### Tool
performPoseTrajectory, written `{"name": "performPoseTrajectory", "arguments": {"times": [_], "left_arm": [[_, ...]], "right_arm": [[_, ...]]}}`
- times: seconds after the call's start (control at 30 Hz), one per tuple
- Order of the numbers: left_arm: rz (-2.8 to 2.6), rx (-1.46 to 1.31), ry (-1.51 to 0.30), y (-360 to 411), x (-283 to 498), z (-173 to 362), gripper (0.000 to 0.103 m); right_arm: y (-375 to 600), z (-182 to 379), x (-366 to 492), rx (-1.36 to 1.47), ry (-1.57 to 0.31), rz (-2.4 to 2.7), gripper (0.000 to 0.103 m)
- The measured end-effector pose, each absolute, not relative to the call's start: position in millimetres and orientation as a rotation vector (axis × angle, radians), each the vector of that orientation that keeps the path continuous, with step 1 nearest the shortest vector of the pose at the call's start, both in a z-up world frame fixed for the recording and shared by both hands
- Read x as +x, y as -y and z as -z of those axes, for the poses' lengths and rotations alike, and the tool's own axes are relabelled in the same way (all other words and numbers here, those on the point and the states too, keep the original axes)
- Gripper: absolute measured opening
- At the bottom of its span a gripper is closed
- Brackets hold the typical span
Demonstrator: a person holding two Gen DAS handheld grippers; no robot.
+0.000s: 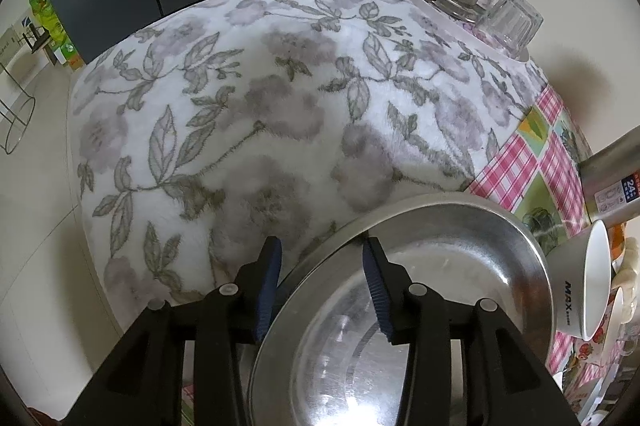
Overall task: Organize plates and bowls
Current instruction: 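Lift the steel basin with the left tool and carry it over the table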
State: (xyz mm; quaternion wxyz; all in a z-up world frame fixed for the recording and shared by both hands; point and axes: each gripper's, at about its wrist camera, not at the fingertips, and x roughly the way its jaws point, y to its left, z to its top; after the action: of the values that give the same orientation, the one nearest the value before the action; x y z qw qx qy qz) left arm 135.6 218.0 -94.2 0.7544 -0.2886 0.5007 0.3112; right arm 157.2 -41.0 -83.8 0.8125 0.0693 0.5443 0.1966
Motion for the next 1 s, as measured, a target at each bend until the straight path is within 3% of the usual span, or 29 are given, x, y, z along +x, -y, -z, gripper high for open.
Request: {"name": "performPoseTrajectory", "arguments": {"times": [0.27,1.0], "left_arm": [[-0.684,-0.566,-1.138,-211.2,140.7,99.0,0.047],[-0.624,-0.702,-1.085,-225.1,135.6,91.7,0.046]], "right_arm": [[47.9,85.4,158.2,0.157,-1.157,-0.401,0.018],[33.6,63.4,150.3,0.067,-1.078,-0.412,0.018]]}}
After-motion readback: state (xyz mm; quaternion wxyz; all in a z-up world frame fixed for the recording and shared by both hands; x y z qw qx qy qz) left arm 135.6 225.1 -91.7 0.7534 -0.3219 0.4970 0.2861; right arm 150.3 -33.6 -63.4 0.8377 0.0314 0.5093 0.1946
